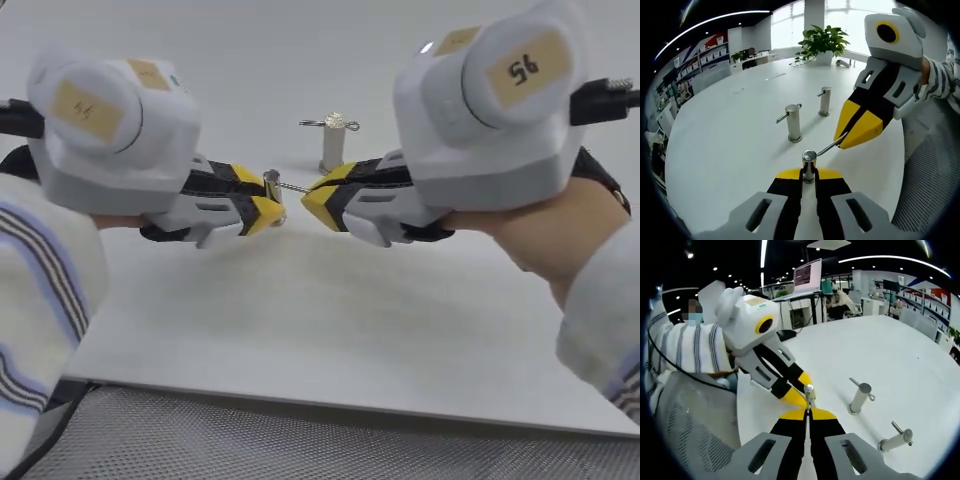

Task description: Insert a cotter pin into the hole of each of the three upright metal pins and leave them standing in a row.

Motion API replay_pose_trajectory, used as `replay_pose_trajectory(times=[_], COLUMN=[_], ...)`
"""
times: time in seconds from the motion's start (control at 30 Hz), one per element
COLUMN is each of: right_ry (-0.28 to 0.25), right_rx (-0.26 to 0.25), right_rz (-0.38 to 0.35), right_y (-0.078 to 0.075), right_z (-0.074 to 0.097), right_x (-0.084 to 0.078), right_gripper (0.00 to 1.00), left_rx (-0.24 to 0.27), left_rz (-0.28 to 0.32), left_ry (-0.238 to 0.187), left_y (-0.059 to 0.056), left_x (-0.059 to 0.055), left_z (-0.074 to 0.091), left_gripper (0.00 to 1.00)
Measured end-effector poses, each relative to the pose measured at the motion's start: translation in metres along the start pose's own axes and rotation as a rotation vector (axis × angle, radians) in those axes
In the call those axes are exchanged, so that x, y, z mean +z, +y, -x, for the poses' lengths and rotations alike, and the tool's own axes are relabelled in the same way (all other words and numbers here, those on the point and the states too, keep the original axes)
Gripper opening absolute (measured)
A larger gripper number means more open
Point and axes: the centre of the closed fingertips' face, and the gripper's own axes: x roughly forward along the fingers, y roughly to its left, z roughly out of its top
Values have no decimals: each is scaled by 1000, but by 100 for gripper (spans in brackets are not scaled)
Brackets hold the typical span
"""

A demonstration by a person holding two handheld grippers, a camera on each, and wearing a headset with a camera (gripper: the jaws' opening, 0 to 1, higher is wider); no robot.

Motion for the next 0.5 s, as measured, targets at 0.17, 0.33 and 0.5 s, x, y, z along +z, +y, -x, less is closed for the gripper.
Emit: replay_pose_trajectory(times=[0.17,0.33,0.5], right_ry=[0,-2,-3], right_rx=[3,1,10], right_rz=[5,5,42], right_y=[-1,-2,-3], right_z=[-2,-2,-3], right_x=[-1,-1,-1], right_gripper=[2,2,2], left_rx=[-2,-15,-16], left_rz=[-8,-2,-3], left_ry=[3,7,6], left_y=[-2,-7,-8], left_x=[0,0,1], left_z=[0,2,3], left_gripper=[8,8,8])
